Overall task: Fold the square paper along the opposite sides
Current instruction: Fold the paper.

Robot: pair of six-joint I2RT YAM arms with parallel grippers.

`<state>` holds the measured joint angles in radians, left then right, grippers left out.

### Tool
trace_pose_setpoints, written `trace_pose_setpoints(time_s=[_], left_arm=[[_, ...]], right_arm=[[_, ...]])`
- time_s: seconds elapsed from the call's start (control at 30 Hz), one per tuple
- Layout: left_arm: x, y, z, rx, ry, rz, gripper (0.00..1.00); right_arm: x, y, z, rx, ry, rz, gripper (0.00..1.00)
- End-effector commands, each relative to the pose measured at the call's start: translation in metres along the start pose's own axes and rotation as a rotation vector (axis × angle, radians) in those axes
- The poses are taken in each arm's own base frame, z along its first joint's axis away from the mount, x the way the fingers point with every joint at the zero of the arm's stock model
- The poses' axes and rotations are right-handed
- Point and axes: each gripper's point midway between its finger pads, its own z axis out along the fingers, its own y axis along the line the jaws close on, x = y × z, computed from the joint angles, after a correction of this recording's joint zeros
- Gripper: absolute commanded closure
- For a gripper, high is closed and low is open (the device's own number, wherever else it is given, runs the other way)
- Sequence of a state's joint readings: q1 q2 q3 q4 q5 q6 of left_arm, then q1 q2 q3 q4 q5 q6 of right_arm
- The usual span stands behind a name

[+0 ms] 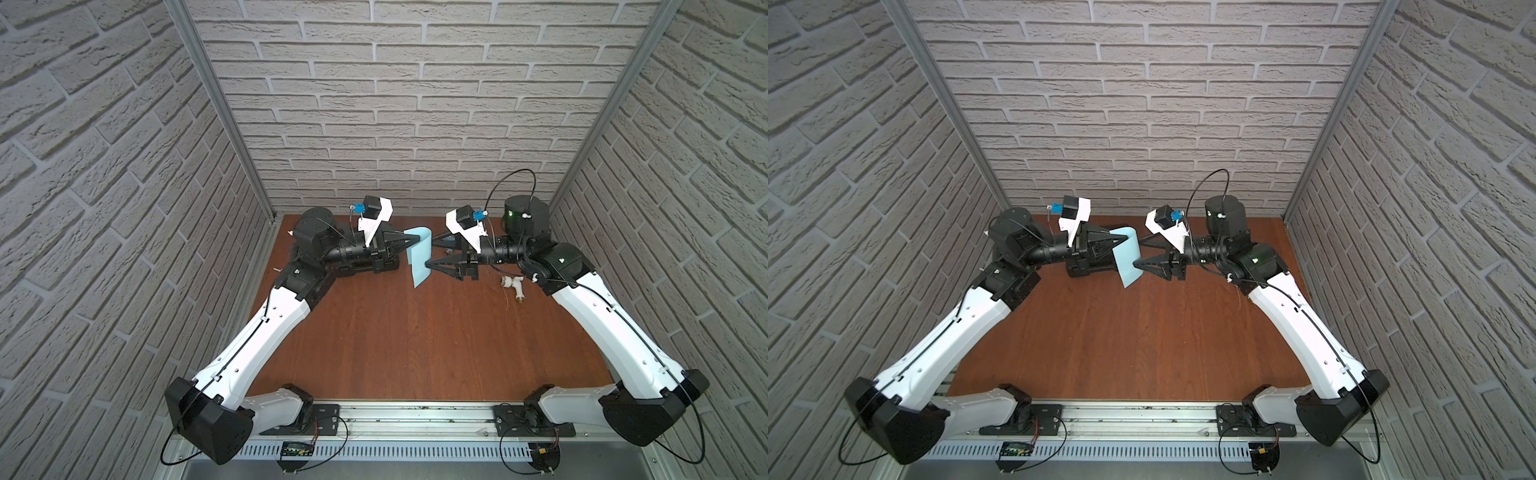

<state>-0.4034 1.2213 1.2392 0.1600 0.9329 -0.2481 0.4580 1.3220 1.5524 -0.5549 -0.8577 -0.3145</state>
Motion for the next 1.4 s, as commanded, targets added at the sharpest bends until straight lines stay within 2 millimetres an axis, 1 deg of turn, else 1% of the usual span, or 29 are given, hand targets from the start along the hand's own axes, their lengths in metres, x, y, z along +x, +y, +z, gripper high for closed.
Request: trace_pose_setpoints(time_s=[0.0, 0.23, 0.5, 0.7, 0.97, 1.37], left_arm=[[-0.002, 0.000, 0.002, 0.000, -0.006, 0.024, 1.00], [-0.002, 0.001, 0.001, -0.016, -0.004, 0.036, 1.00], [-0.003, -0.001, -0.001, -0.020, 0.001, 0.046, 1.00], [-0.003, -0.004, -0.001, -0.014, -0.001, 0.047, 1.00], [-0.003, -0.005, 0.000, -0.006, 0.000, 0.047, 1.00], [-0.004, -0.005, 0.001, -0.006, 0.003, 0.050, 1.00]], right_arm=[[-0.011, 0.006, 0.002, -0.025, -0.025, -0.038, 0.40], [-0.009, 0.011, 0.007, -0.045, -0.018, -0.035, 0.40], [-0.004, 0.009, 0.012, -0.042, -0.001, -0.034, 0.40], [-0.004, 0.006, 0.013, -0.028, -0.003, -0.037, 0.50], [-0.006, 0.005, 0.012, -0.014, -0.011, -0.043, 0.59], [-0.004, 0.005, 0.013, -0.018, -0.008, -0.043, 0.67]])
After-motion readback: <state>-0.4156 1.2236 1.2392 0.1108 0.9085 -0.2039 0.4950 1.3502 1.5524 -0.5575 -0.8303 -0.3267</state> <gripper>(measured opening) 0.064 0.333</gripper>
